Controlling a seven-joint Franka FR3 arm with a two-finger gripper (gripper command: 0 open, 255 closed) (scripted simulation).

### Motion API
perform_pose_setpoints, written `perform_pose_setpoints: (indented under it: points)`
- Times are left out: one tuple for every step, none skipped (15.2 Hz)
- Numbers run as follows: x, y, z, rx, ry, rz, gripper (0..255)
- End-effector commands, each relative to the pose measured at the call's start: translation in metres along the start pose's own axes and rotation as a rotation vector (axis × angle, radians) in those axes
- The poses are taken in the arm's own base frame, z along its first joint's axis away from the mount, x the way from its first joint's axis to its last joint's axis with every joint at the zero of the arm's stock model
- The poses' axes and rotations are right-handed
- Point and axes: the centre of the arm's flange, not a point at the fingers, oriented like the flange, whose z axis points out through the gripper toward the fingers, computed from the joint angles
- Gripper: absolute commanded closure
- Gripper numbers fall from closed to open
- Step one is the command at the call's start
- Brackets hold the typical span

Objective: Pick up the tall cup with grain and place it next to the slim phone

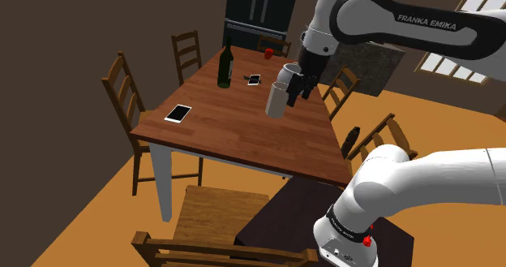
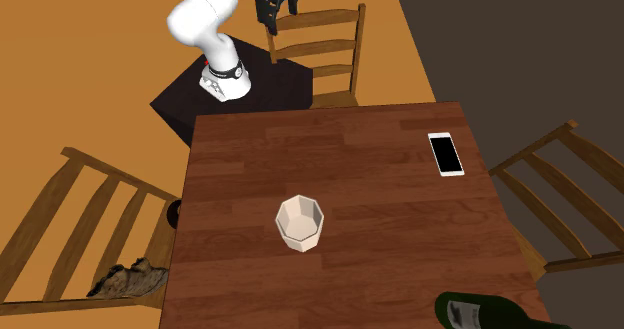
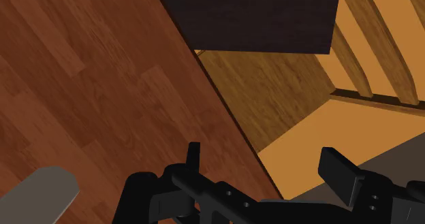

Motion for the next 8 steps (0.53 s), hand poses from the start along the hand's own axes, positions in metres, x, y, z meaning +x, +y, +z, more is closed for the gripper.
perform_pose_setpoints:
  points:
    - [0.0,0.0,0.0,0.0,0.0,0.0,0]
    - [0.008,0.01,0.004,0.0,0.0,0.0,0]
    - [0.016,0.019,0.008,0.0,0.001,0.0,0]
    - [0.024,0.029,0.012,-0.001,0.001,0.001,0]
    - [0.032,0.039,0.017,-0.001,0.001,0.001,0]
    - [0.04,0.048,0.021,-0.001,0.002,0.001,0]
    - [0.048,0.058,0.025,-0.001,0.002,0.001,0]
    - [0.056,0.067,0.029,-0.002,0.002,0.001,0]
